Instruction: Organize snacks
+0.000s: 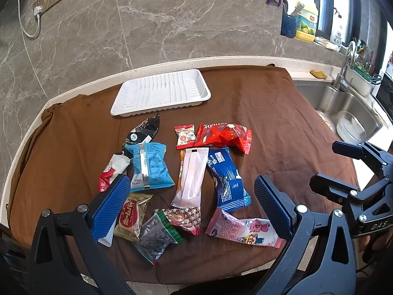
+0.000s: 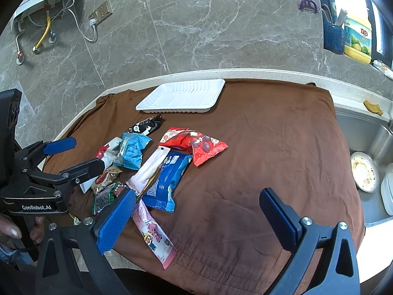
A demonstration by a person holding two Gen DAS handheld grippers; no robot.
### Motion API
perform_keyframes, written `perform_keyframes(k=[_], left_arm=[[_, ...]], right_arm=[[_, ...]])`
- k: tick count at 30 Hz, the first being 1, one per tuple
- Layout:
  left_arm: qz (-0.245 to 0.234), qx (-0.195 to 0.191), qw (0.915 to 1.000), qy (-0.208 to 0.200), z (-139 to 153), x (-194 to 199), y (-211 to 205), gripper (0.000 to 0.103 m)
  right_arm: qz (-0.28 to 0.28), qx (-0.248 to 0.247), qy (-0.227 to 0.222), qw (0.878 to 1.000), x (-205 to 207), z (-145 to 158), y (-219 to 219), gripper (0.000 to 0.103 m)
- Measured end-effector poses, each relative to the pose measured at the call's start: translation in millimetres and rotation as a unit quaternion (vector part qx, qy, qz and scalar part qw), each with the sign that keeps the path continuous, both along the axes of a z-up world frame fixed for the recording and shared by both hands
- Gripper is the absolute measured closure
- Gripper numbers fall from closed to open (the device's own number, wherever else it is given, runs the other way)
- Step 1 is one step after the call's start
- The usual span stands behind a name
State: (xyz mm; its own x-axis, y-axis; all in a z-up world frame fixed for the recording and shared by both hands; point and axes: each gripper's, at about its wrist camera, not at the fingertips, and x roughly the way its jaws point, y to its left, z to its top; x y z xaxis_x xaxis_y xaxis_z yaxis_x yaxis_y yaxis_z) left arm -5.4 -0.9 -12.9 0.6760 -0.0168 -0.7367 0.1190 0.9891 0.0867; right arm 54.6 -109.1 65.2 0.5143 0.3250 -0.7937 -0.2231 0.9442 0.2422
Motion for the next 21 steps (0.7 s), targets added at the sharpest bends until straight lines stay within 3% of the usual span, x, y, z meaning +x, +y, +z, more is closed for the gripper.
perform_keyframes(k=[21], left_arm=[[0.001, -0.006, 1.0, -0.003, -0.9, -0.9, 0.4, 0.001]], right_arm=[[0.0, 0.002, 0.0, 1.0, -0.2, 0.0, 0.6, 0.0]])
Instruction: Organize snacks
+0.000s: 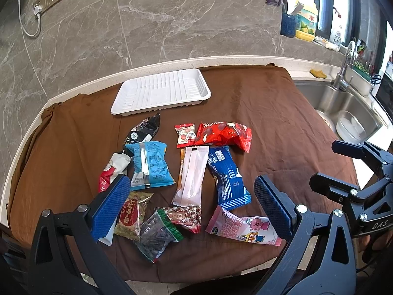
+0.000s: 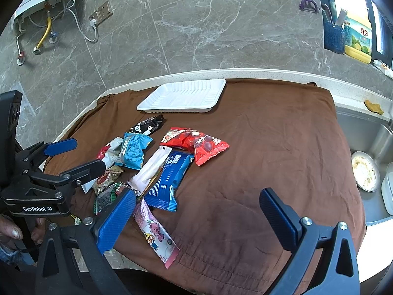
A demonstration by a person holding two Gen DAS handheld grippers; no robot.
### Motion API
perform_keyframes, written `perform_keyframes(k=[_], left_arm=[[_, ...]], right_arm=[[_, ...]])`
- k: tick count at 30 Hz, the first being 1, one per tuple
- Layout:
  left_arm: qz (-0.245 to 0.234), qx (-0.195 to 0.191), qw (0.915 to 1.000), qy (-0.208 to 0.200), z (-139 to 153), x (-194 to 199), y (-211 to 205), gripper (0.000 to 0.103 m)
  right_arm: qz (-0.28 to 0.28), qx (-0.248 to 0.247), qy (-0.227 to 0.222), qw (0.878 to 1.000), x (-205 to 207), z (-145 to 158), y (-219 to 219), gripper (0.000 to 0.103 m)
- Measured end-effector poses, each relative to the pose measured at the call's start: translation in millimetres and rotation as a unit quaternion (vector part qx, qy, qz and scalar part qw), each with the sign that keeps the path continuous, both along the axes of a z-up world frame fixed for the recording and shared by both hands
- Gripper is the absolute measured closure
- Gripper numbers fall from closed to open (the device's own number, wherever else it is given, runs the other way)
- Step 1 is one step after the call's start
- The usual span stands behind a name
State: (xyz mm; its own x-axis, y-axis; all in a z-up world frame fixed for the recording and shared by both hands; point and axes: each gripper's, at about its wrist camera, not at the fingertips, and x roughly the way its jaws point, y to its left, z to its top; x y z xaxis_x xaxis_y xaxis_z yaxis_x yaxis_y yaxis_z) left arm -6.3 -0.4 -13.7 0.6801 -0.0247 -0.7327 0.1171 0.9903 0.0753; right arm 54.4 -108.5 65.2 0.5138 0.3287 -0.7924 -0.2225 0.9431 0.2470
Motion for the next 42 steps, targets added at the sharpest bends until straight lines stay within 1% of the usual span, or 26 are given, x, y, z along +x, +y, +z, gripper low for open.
perform_keyframes(k=[3, 8, 11, 18, 20, 24, 27, 28, 33, 34, 36, 40, 42], left_arm=[[0.002, -0.008, 1.0, 0.0, -2.1, -1.9, 2.6, 0.001], [0.005, -0.005, 1.0, 0.003, -6.7, -1.4, 8.5, 0.001], [0.014, -0.003, 0.9998, 0.013, -13.6, 1.1, 17.4, 0.001], [0.054, 0.007, 0.998, 0.033, -39.9, 11.4, 57.2, 0.001], [0.064, 0.014, 0.9975, 0.028, -47.2, 16.1, 70.7, 0.001], [0.08, 0.009, 0.996, 0.037, -57.7, 26.8, 99.5, 0.001], [0.089, 0.006, 0.9947, 0.052, -63.5, 35.5, 120.4, 0.001], [0.093, 0.006, 0.9935, 0.066, -64.5, 38.0, 124.8, 0.001], [0.1, 0.01, 0.9913, 0.085, -72.3, 54.3, 149.5, 0.001], [0.101, 0.011, 0.9909, 0.088, -73.7, 58.1, 154.2, 0.001], [0.099, 0.011, 0.9907, 0.093, -77.3, 67.2, 164.5, 0.001], [0.097, 0.012, 0.99, 0.101, -85.6, 85.8, 178.8, 0.001], [0.094, 0.012, 0.99, 0.104, -90.9, 96.5, 187.5, 0.001]], right_arm=[[0.002, -0.001, 0.002, 1.0, -1.5, 0.3, 3.0, 0.0], [0.008, 0.0, 0.008, 1.0, -3.8, -4.3, 10.7, 0.0], [0.012, 0.003, 0.013, 1.0, -1.5, -8.7, 15.2, 0.0], [0.026, 0.006, 0.033, 0.999, 11.7, -21.3, 33.8, 0.0], [0.03, 0.008, 0.042, 0.999, 17.7, -25.9, 40.9, 0.0], [0.041, 0.003, 0.058, 0.997, 30.1, -36.4, 56.7, 0.0], [0.048, -0.006, 0.069, 0.996, 38.3, -44.9, 69.7, 0.0], [0.051, -0.009, 0.074, 0.996, 41.5, -48.0, 74.7, 0.0], [0.054, -0.027, 0.092, 0.994, 54.2, -63.3, 90.6, 0.001], [0.053, -0.027, 0.099, 0.993, 57.1, -66.6, 93.0, 0.001], [0.051, -0.029, 0.11, 0.992, 63.3, -72.6, 96.8, 0.007], [0.042, -0.044, 0.133, 0.989, 73.2, -85.9, 103.2, 0.013], [0.041, -0.045, 0.145, 0.988, 76.8, -92.8, 106.5, 0.022]])
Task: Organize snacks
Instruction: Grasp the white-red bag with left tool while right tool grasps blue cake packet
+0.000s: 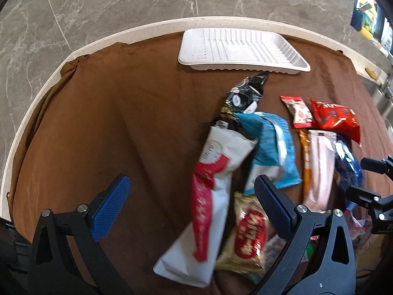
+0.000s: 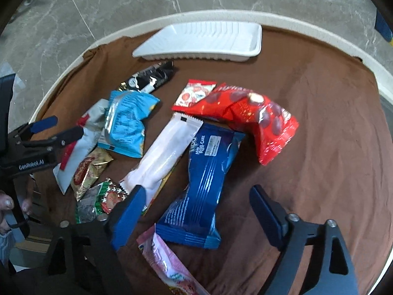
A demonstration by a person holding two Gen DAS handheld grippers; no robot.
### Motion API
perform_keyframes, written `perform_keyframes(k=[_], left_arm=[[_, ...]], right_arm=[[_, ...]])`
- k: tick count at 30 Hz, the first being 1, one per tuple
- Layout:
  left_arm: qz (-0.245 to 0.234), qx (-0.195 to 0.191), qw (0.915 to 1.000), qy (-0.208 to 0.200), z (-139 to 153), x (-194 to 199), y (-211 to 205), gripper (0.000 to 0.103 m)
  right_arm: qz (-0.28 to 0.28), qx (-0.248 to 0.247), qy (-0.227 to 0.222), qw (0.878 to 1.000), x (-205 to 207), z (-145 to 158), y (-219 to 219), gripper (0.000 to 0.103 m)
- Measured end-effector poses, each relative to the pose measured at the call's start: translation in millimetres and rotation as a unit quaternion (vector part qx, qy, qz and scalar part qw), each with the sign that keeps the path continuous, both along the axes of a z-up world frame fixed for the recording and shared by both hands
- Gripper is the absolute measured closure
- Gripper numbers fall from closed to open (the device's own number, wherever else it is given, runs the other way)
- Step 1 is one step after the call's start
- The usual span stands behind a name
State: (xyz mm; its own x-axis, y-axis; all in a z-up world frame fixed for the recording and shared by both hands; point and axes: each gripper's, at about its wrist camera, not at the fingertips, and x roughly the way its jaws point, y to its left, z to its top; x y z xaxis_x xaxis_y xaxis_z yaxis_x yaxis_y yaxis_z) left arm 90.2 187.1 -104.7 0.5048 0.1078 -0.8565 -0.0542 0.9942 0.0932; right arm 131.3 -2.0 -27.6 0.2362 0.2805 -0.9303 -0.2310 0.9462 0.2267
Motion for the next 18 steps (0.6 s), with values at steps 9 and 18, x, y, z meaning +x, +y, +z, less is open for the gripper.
perform_keyframes(k=[9, 18], left_arm=[[-0.046, 0.013, 0.9981, 0.038, -31.8, 35.1, 12.7, 0.007], [-0.073, -0.05, 0.9942, 0.061, -52.9, 52.5, 28.3, 0.078]], right_arm=[[-0.006, -0.029, 0.016, 0.999, 4.8, -16.3, 7.9, 0.052], [-0.013, -0.026, 0.004, 1.0, 3.9, -16.4, -3.3, 0.073]])
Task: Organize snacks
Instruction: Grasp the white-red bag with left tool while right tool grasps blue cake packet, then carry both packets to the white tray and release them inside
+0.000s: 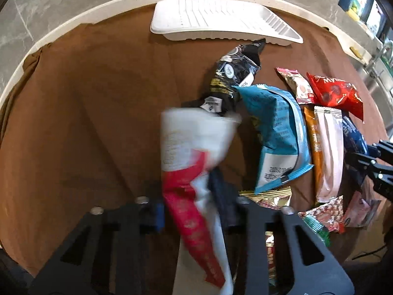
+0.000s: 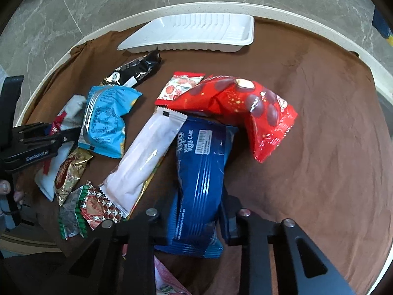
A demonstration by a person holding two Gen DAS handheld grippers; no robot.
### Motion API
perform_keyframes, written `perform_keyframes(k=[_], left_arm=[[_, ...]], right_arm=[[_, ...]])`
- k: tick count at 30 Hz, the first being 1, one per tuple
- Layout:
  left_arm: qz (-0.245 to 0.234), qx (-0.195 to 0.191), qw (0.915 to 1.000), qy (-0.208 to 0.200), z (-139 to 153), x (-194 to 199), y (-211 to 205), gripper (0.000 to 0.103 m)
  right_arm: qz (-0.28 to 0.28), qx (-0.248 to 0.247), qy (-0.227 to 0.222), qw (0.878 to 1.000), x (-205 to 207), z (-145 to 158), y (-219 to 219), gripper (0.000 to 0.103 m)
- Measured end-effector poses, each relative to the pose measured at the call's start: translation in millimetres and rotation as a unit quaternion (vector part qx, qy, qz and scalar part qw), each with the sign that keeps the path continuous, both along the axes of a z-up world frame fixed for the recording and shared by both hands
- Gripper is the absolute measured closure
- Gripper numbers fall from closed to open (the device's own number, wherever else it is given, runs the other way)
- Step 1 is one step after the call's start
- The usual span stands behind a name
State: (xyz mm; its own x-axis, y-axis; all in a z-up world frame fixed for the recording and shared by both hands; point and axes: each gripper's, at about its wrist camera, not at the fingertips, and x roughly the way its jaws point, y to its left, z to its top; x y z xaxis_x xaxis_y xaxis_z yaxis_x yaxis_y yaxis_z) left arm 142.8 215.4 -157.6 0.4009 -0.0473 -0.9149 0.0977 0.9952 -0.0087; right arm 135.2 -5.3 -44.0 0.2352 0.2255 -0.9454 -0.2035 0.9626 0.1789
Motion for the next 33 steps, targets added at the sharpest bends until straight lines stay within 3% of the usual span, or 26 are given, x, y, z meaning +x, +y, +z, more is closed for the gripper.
perform_keyframes(k=[4, 17, 24, 33], left_arm=[[0.011, -0.042, 0.999, 0.015, 0.4, 8.7, 17.0, 0.087], [0.007, -0.108, 0.9942, -0.004, 42.8, 10.1, 25.3, 0.089], [-0.008, -0.134, 0.9903, -0.035, 81.4, 37.8, 28.4, 0.089], [-0.032, -0.147, 0.9871, -0.057, 114.6, 104.8, 38.0, 0.089]], right_arm=[[-0.009, 0.021, -0.003, 1.0, -1.0, 7.6, -6.1, 0.073], [-0.05, 0.18, 0.008, 0.982, 15.6, 47.4, -23.4, 0.073], [-0.053, 0.219, 0.002, 0.974, 55.3, 69.9, -22.4, 0.073], [-0.059, 0.247, 0.0, 0.967, 125.7, 84.6, -26.0, 0.073]])
